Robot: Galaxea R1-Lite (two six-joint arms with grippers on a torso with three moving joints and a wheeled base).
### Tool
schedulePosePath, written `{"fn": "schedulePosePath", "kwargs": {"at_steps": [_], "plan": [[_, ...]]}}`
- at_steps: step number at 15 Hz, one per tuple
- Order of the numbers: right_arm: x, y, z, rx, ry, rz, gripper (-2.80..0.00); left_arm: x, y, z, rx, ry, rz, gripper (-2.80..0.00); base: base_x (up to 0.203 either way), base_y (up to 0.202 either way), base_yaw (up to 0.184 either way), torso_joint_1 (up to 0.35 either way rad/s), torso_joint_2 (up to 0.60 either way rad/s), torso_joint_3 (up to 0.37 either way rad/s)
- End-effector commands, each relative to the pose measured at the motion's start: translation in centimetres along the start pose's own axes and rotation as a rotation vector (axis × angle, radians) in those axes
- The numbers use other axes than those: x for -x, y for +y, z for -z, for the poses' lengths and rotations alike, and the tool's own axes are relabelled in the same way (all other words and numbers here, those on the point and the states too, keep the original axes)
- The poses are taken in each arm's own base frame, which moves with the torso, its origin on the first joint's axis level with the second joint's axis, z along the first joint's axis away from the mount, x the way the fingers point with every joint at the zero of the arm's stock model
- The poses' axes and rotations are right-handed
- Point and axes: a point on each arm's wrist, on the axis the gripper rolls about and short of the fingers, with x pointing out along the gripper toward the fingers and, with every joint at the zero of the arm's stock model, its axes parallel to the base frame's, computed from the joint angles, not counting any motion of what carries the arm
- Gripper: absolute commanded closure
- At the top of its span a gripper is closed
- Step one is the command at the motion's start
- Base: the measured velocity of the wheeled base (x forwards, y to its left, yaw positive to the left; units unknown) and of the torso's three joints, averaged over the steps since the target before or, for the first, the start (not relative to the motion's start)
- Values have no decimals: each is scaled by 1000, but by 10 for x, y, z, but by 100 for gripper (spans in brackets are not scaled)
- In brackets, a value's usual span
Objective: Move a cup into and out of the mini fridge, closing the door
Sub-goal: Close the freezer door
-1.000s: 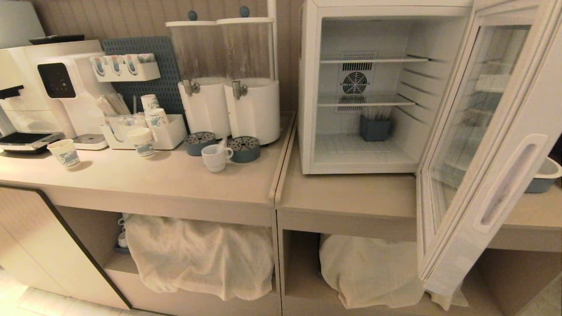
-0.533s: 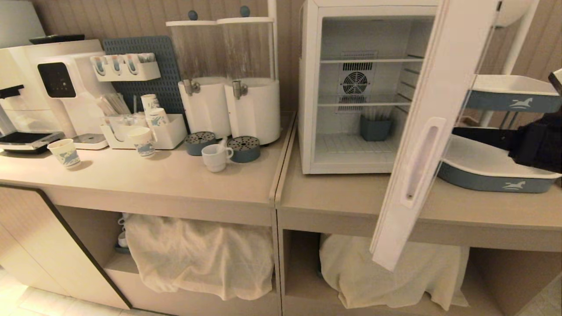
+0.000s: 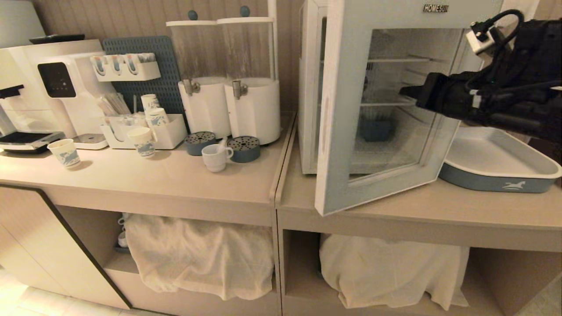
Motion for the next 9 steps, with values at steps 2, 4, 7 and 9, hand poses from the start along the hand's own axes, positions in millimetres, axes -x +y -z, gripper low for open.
{"fn": "schedulePosePath", "kwargs": {"at_steps": [2, 4, 7, 9], "plan": [[-51, -4, 12, -5, 35, 79, 0, -1, 2, 11, 2, 34, -6, 0, 0, 0, 0, 0, 0, 0], [-69, -6, 11, -6, 44, 101, 0, -1, 2, 11, 2, 34, -6, 0, 0, 0, 0, 0, 0, 0], [-93, -8, 9, -8, 55, 141, 0, -1, 2, 11, 2, 33, -5, 0, 0, 0, 0, 0, 0, 0], [-107, -13, 9, -19, 73, 160, 0, -1, 2, 11, 2, 33, -5, 0, 0, 0, 0, 0, 0, 0]]}}
